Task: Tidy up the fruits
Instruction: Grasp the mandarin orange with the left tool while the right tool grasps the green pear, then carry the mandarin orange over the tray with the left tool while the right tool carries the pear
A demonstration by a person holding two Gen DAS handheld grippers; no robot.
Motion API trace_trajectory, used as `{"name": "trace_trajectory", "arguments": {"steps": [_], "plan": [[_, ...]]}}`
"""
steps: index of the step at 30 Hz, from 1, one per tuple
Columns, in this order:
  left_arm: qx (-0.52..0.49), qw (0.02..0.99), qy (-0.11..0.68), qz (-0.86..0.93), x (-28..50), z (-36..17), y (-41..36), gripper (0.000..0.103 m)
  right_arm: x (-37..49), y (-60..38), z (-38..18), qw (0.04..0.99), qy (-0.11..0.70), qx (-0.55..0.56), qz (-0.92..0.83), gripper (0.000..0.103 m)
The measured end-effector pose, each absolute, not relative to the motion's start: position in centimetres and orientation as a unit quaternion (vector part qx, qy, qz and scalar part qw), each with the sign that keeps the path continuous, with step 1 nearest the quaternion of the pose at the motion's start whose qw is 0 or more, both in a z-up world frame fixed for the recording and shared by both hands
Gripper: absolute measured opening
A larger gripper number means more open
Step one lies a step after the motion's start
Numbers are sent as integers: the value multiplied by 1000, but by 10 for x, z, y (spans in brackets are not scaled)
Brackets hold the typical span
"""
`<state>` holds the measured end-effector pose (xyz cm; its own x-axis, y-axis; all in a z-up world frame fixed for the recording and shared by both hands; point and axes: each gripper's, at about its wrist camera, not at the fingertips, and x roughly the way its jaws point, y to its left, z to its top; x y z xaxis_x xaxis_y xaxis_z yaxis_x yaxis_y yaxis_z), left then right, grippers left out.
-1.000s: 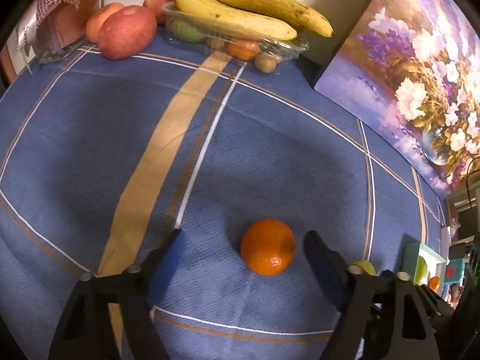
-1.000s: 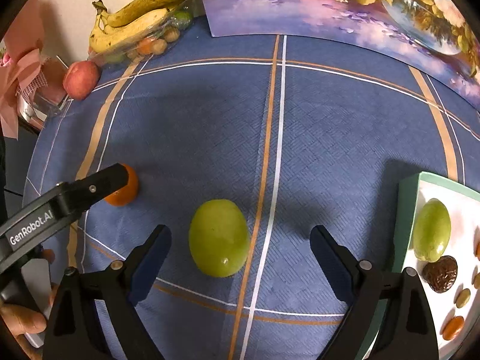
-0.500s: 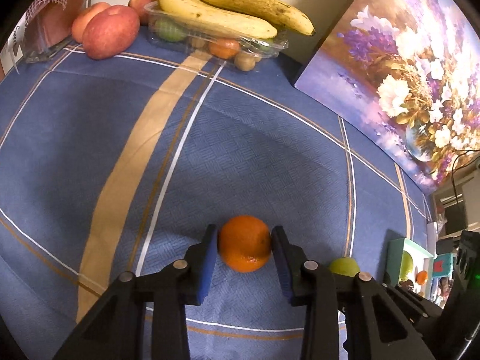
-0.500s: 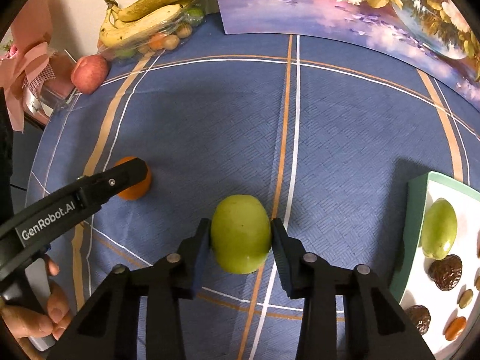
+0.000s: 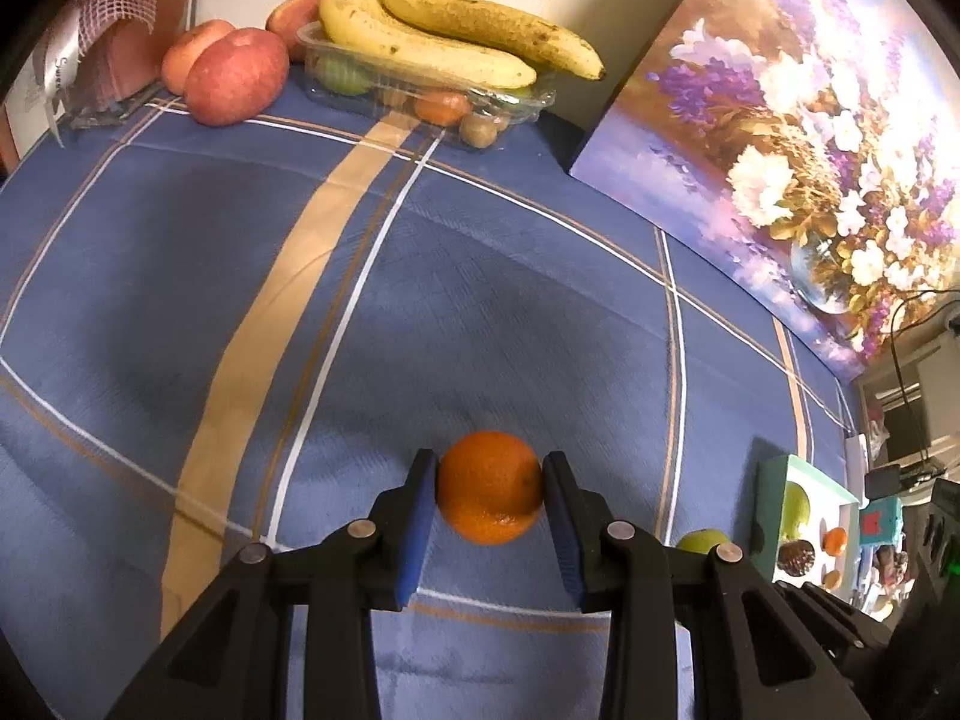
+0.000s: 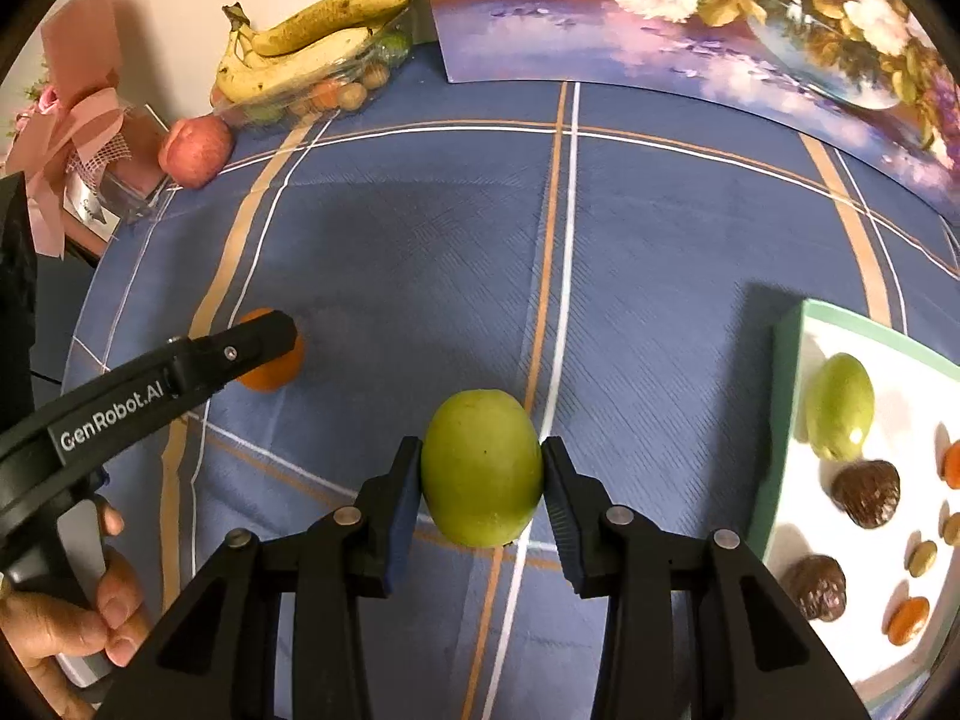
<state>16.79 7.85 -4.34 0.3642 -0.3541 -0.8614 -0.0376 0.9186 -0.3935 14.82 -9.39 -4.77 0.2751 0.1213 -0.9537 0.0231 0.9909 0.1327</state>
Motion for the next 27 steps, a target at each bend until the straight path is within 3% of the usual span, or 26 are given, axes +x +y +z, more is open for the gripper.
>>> {"name": "trace_trajectory", "arguments": {"steps": [27], "plan": [[-113, 841, 521, -95, 87, 16, 36, 38, 50, -146, -7, 832, 543, 112, -2, 41]]}}
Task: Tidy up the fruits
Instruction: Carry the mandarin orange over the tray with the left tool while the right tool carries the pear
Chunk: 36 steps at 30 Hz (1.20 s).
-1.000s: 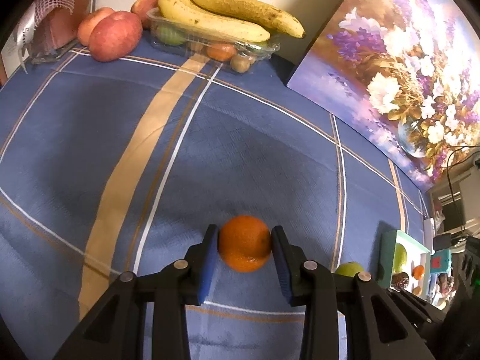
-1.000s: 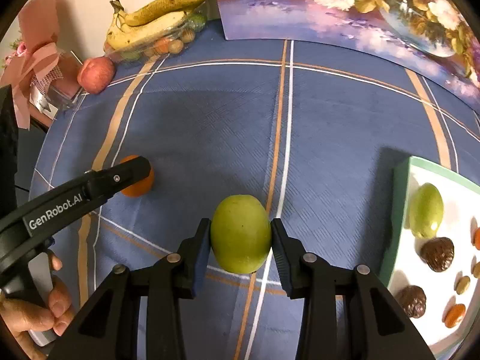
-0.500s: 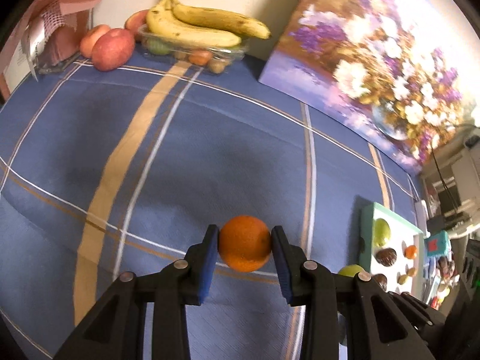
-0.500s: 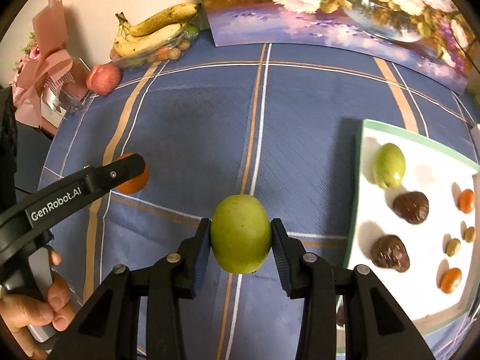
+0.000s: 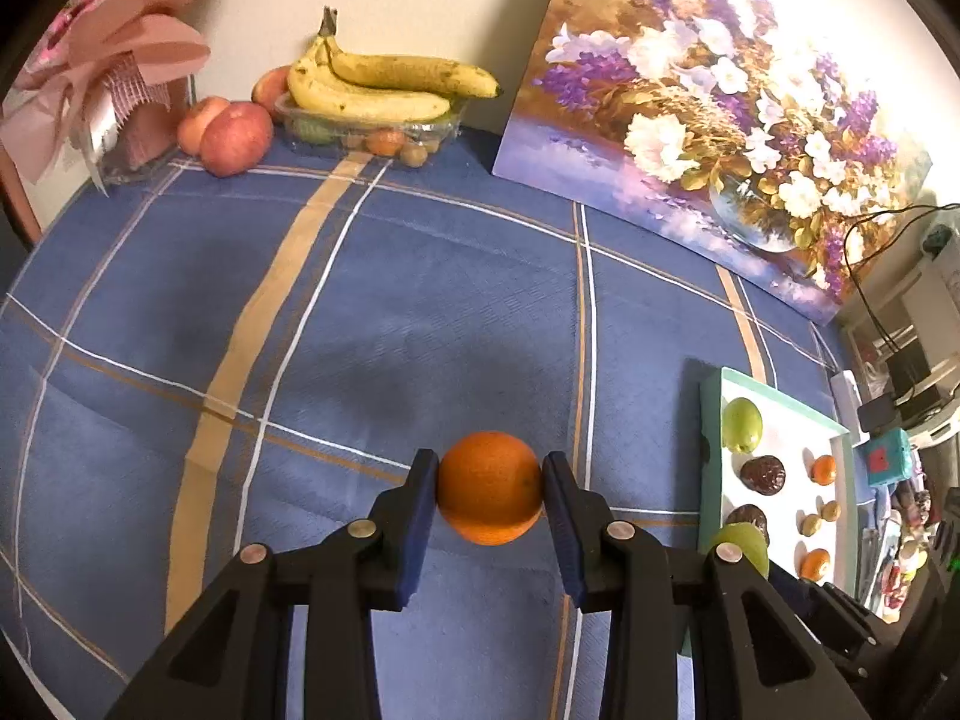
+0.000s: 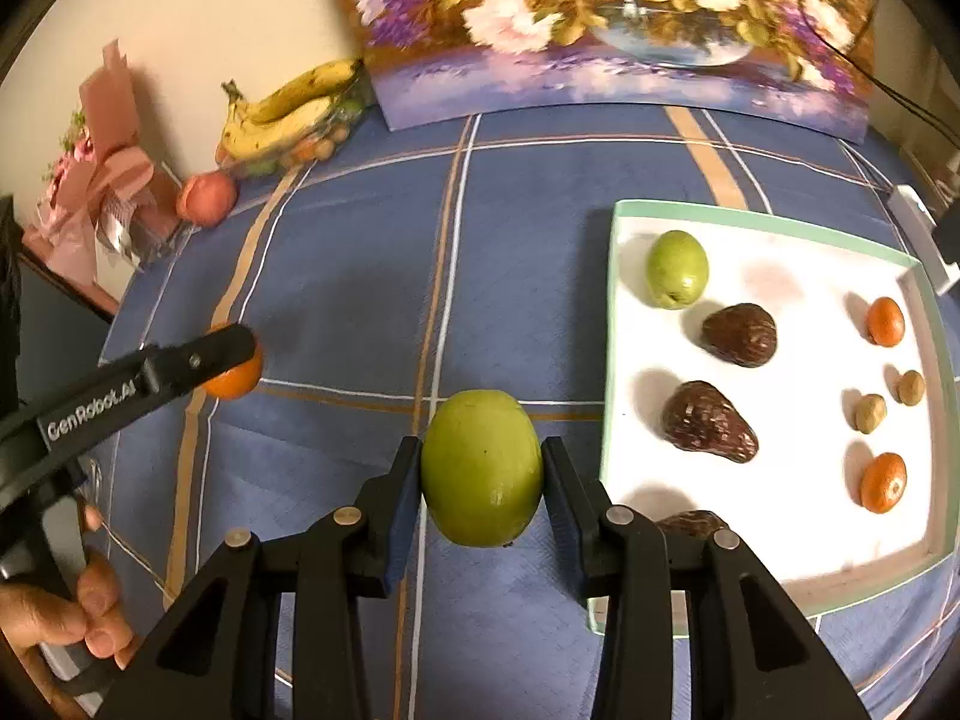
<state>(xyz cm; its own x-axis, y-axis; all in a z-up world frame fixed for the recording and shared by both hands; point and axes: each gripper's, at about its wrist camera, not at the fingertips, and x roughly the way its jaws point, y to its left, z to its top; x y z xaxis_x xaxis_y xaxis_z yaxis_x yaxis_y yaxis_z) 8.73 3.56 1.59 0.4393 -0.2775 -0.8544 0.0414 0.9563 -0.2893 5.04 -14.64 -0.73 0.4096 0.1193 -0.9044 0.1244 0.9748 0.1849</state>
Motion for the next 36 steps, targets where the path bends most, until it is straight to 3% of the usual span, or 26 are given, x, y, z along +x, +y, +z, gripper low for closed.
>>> {"name": "trace_trajectory", "arguments": {"steps": [36], "plan": [[-62, 845, 502, -175, 62, 46, -76, 38, 10, -284, 12, 842, 489, 207, -89, 41]]}}
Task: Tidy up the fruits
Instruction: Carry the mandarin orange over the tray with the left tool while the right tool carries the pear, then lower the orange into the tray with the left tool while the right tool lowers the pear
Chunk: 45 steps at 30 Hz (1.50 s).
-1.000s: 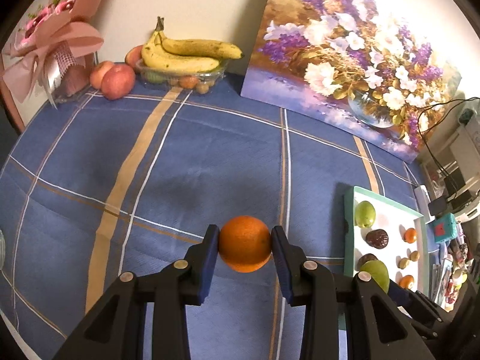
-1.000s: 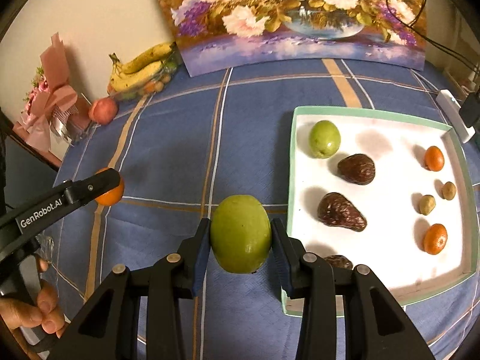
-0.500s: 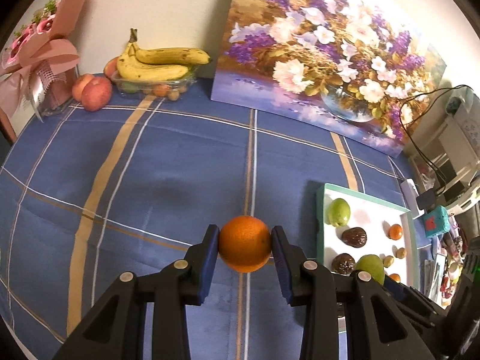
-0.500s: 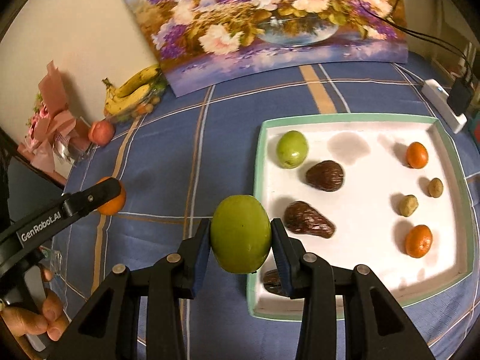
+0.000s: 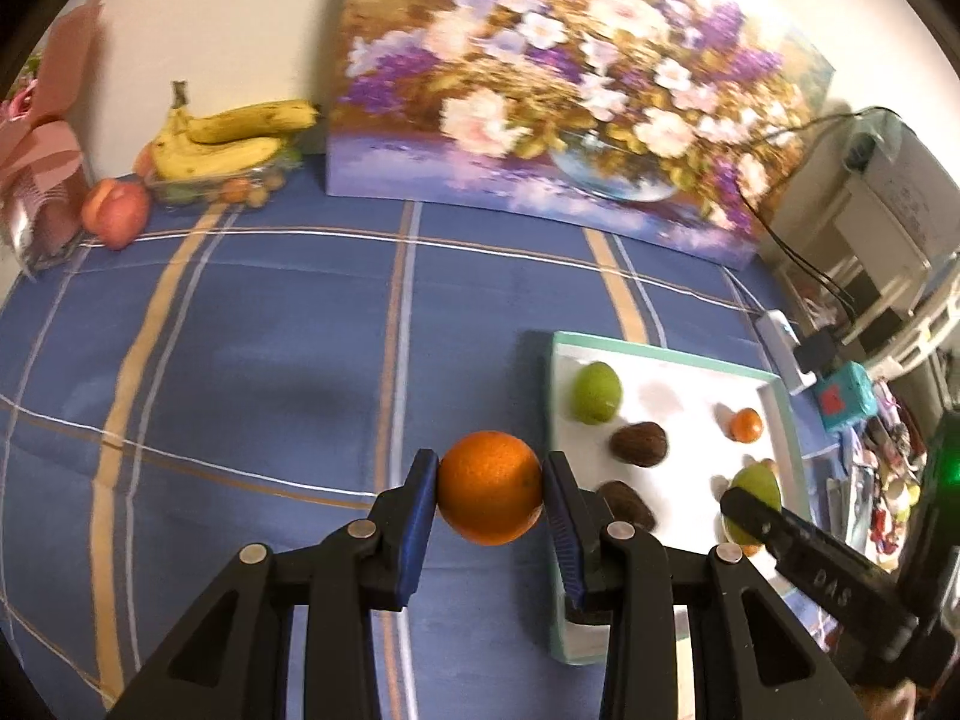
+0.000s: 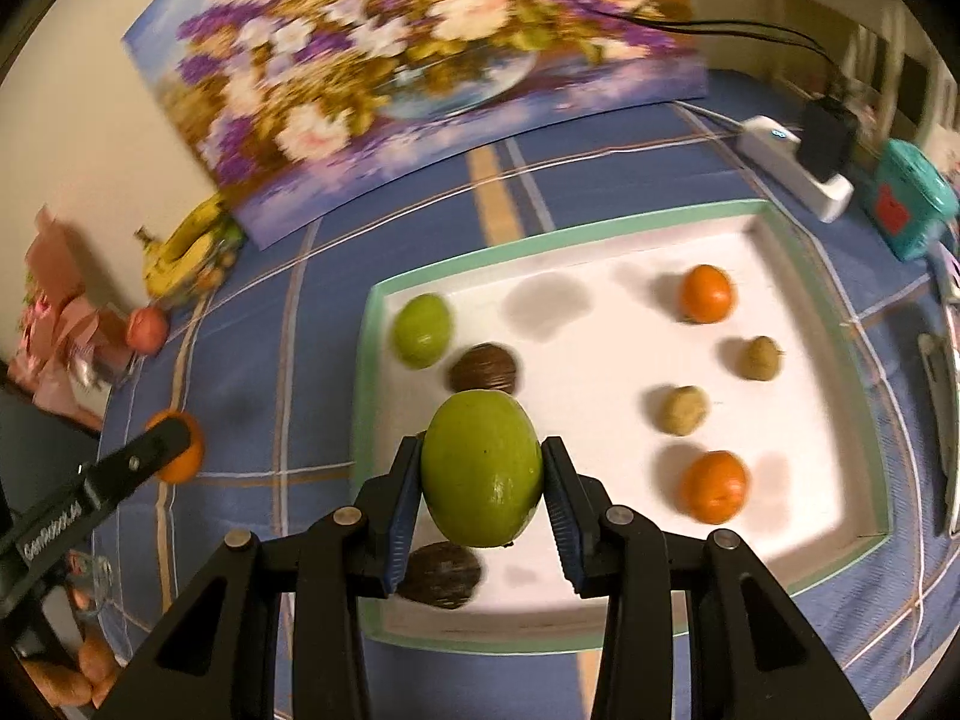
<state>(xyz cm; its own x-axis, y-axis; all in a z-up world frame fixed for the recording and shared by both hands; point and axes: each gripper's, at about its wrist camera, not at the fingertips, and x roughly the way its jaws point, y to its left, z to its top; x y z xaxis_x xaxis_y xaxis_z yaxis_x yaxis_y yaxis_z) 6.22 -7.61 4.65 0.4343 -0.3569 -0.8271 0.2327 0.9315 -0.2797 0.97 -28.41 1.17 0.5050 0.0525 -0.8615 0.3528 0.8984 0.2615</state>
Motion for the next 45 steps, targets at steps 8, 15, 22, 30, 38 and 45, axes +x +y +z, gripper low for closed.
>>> {"name": "trace_trajectory", "arguments": {"steps": [8, 15, 22, 30, 38, 45], "plan": [[-47, 831, 511, -214, 52, 46, -113, 38, -7, -332, 10, 834, 481, 229, -144, 41], [-13, 815, 527, -240, 41, 35, -149, 38, -18, -355, 12, 831, 471, 243, -166, 41], [10, 798, 550, -246, 36, 15, -170, 38, -19, -359, 8, 828, 476, 245, -166, 41], [12, 794, 560, -235, 37, 4, -173, 38, -15, -354, 5, 828, 482, 240, -157, 41], [17, 788, 574, -223, 41, -13, -173, 38, -8, -349, -4, 825, 493, 233, -146, 41], [34, 779, 590, -211, 43, -31, -181, 38, 4, -341, -26, 813, 519, 230, -127, 41]]}}
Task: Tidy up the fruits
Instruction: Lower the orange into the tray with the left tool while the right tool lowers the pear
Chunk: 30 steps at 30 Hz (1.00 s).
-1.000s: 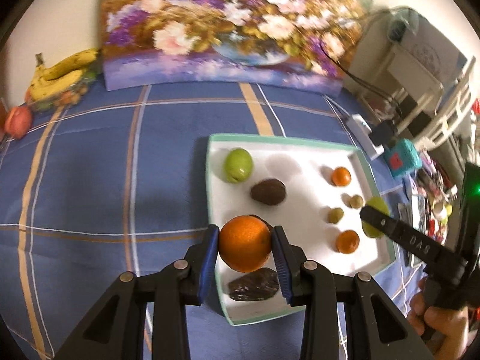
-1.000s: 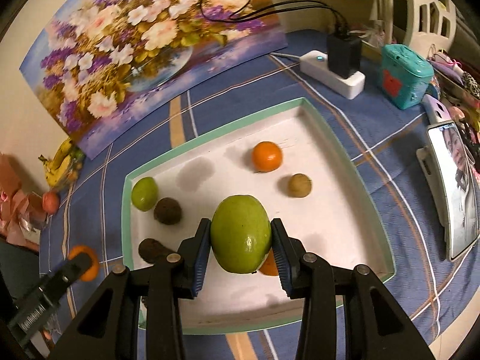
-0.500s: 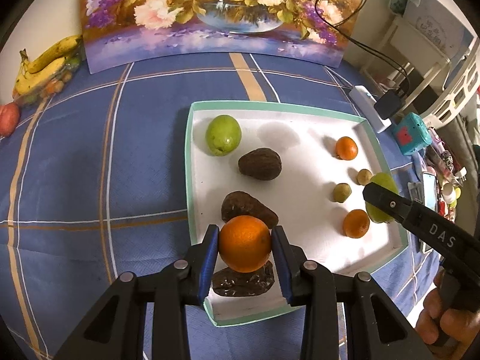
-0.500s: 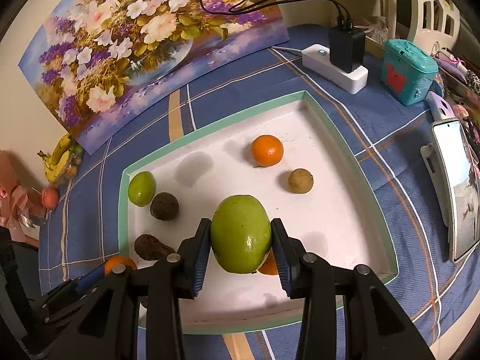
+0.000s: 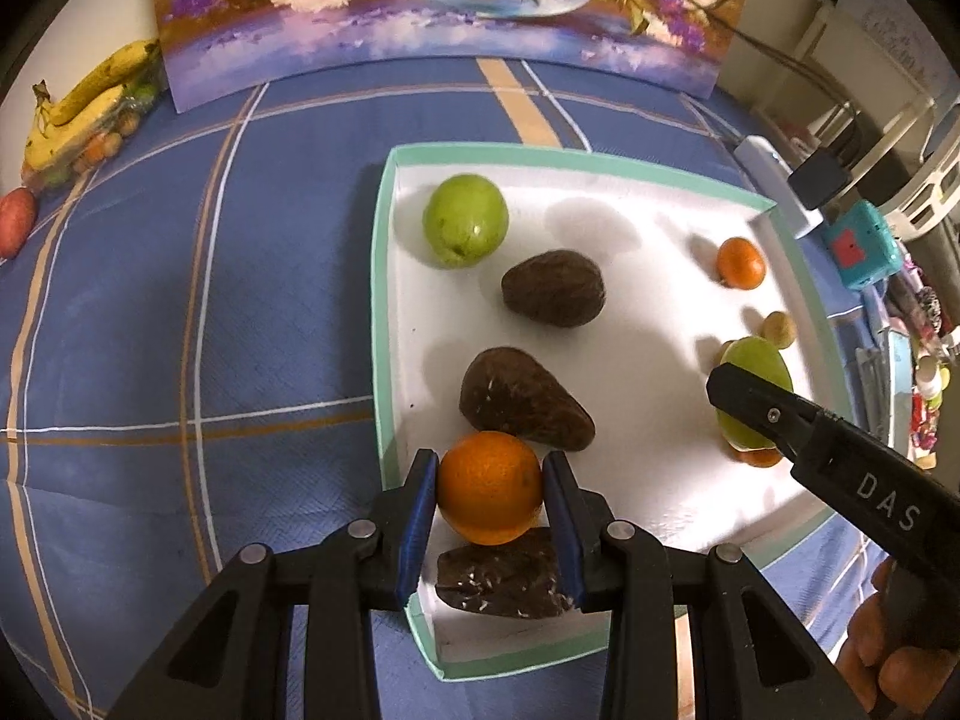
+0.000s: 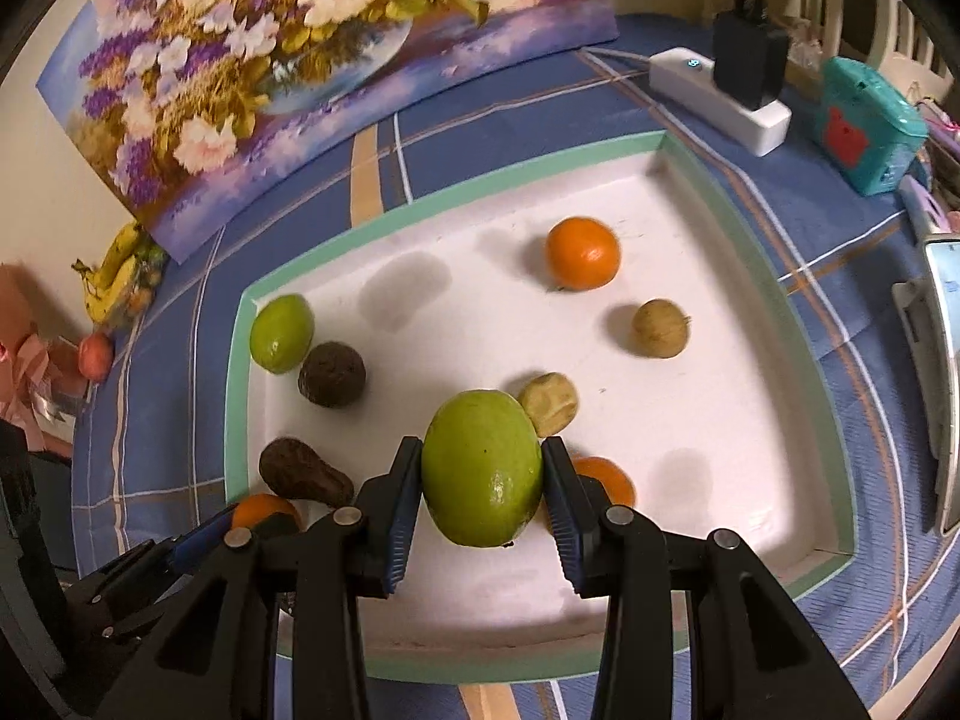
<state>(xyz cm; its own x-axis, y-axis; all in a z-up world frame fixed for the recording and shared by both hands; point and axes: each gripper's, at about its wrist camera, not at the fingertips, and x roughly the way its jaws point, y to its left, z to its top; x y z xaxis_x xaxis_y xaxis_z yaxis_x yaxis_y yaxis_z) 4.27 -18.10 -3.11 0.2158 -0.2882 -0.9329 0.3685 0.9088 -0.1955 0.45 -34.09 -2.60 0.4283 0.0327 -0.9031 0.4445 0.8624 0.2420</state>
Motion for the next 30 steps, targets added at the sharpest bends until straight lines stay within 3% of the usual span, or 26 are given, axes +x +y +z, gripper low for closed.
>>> {"name": "trace_trajectory", "arguments": {"steps": [30], "plan": [[25, 776, 592, -214, 47, -35, -180, 39, 19, -324, -37, 822, 526, 178, -129, 42]]}}
